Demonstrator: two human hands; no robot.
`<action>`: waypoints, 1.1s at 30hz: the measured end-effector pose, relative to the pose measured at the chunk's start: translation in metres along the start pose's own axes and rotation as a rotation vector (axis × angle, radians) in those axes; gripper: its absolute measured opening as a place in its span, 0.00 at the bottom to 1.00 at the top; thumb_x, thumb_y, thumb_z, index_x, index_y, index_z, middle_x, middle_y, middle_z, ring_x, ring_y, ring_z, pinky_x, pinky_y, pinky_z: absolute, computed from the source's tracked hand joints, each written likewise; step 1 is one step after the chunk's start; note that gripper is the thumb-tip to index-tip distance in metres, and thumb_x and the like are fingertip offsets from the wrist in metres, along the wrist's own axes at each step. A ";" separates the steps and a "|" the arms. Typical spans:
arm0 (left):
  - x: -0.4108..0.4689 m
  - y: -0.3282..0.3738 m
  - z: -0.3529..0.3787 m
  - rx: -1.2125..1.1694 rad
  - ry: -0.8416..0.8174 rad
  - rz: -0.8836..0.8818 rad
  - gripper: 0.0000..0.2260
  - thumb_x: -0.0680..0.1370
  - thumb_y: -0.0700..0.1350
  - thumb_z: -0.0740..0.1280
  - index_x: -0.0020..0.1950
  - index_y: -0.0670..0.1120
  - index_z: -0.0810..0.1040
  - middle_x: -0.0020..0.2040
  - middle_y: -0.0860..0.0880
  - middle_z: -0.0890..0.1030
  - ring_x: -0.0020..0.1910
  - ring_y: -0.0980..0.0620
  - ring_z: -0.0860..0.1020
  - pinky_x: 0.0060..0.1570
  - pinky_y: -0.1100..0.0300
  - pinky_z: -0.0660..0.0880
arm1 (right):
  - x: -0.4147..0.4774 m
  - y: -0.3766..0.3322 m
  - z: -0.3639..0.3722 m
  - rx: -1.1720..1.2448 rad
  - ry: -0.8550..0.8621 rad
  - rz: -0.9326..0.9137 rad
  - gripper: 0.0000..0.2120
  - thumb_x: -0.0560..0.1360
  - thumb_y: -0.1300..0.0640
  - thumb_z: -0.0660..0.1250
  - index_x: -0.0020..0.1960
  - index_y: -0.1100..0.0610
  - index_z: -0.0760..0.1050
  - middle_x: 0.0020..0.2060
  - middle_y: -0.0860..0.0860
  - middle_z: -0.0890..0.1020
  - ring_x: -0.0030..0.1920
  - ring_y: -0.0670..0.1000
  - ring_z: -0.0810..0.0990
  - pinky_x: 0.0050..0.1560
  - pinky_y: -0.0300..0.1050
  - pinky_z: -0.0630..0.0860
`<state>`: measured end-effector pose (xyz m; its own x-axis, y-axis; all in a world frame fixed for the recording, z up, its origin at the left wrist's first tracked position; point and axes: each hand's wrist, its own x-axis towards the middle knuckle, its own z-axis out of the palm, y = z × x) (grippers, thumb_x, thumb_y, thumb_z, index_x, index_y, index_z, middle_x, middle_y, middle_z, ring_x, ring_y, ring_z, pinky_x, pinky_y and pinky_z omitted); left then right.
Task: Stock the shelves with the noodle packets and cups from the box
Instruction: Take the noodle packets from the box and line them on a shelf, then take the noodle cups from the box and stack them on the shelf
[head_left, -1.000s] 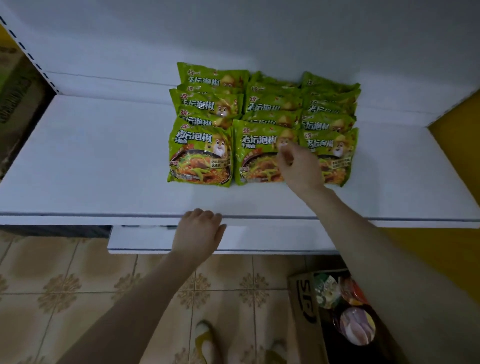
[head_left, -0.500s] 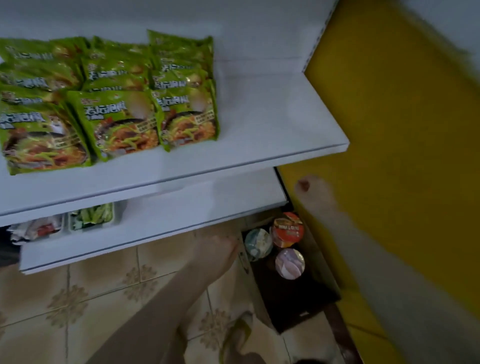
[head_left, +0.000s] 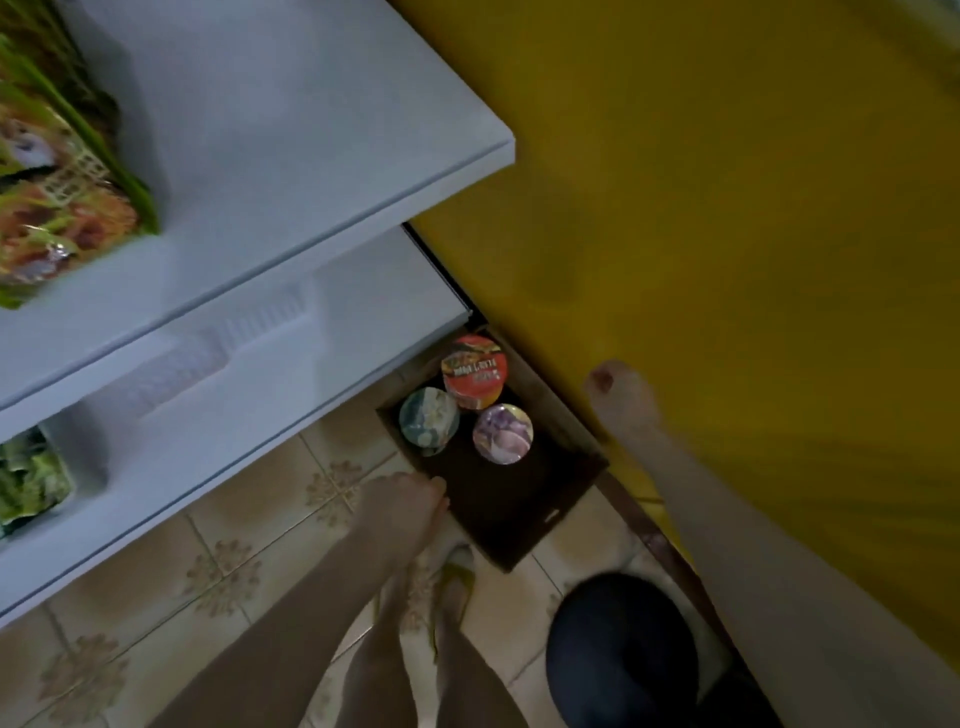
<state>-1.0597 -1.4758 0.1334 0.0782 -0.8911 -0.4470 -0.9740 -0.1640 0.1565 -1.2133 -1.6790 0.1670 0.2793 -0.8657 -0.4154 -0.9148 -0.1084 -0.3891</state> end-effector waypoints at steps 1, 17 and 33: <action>0.005 0.000 0.004 0.032 -0.014 0.016 0.14 0.82 0.49 0.50 0.55 0.45 0.72 0.53 0.46 0.78 0.52 0.46 0.77 0.49 0.54 0.72 | 0.000 0.008 0.005 0.004 0.005 0.024 0.12 0.79 0.57 0.59 0.56 0.64 0.73 0.43 0.60 0.77 0.40 0.56 0.72 0.41 0.48 0.69; 0.109 0.008 0.113 -0.032 -0.142 0.068 0.12 0.81 0.50 0.52 0.53 0.46 0.73 0.52 0.47 0.78 0.52 0.47 0.78 0.46 0.55 0.73 | 0.029 0.113 0.140 0.149 -0.036 0.324 0.12 0.78 0.56 0.59 0.58 0.60 0.74 0.45 0.56 0.79 0.45 0.55 0.76 0.43 0.41 0.67; 0.251 0.007 0.293 -0.283 -0.139 -0.093 0.08 0.81 0.48 0.56 0.47 0.45 0.70 0.42 0.47 0.74 0.44 0.49 0.76 0.40 0.59 0.68 | 0.135 0.204 0.314 0.338 -0.014 0.458 0.15 0.79 0.54 0.59 0.62 0.60 0.70 0.51 0.54 0.78 0.49 0.52 0.77 0.46 0.40 0.68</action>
<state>-1.1089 -1.5764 -0.2354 0.1153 -0.8037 -0.5838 -0.8649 -0.3703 0.3390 -1.2707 -1.6642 -0.2271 -0.1185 -0.7808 -0.6135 -0.7997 0.4413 -0.4072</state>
